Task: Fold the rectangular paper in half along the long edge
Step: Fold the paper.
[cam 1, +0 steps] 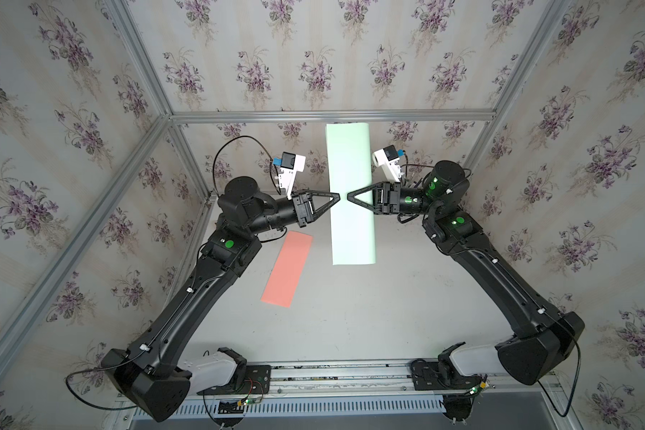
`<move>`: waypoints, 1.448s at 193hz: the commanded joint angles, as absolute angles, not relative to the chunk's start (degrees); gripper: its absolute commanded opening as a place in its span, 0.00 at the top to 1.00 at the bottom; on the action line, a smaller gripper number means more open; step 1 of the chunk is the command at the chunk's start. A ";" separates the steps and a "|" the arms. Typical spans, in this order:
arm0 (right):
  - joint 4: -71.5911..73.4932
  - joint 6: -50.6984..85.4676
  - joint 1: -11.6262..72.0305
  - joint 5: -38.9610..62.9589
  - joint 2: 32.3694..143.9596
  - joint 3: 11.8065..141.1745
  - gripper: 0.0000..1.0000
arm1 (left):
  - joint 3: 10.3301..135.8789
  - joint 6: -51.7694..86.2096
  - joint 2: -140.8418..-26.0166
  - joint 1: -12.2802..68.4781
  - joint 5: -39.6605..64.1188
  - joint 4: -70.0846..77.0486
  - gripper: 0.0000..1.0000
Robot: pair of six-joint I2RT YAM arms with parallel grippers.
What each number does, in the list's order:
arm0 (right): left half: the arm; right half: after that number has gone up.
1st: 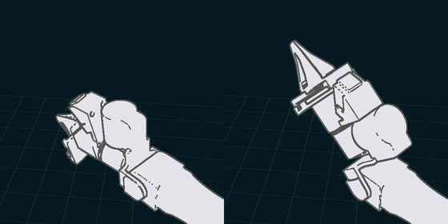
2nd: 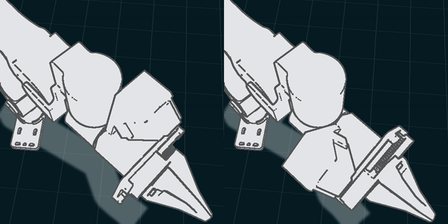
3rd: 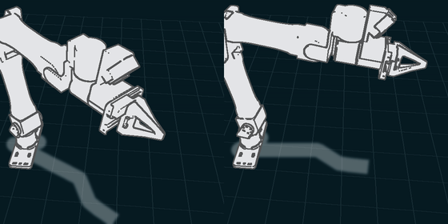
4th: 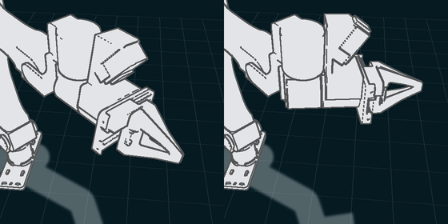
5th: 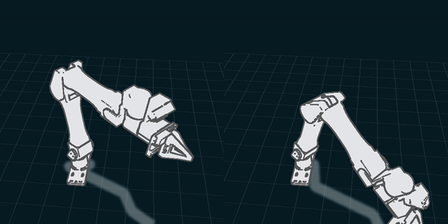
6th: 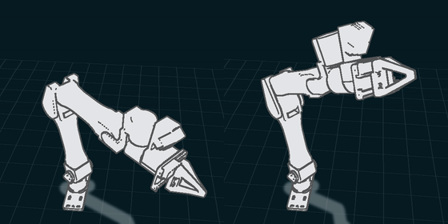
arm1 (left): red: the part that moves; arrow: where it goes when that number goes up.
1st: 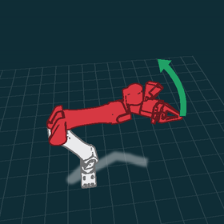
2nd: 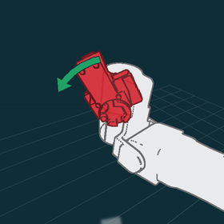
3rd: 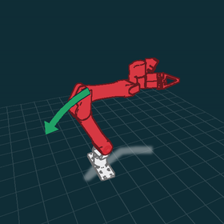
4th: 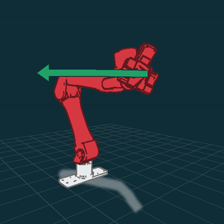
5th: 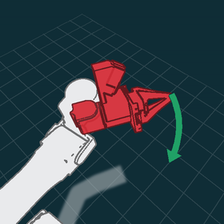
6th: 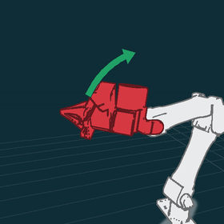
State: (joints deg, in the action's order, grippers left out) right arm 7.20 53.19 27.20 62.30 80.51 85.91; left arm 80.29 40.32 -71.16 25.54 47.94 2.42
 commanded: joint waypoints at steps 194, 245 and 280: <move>5.36 50.05 27.04 62.89 79.52 87.01 0.94 | 81.65 39.72 -71.80 25.65 47.76 2.08 0.69; 8.20 51.77 27.52 62.60 79.89 86.13 0.93 | 81.82 40.00 -72.43 25.93 48.16 2.66 0.75; 7.77 51.50 27.51 61.53 79.98 85.96 0.93 | 81.99 39.75 -72.51 26.19 48.42 2.18 0.79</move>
State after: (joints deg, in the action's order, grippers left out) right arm 6.02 51.31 27.42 62.35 79.81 86.11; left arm 81.45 39.94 -72.49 26.09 47.55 0.40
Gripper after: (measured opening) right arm 0.066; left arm 0.217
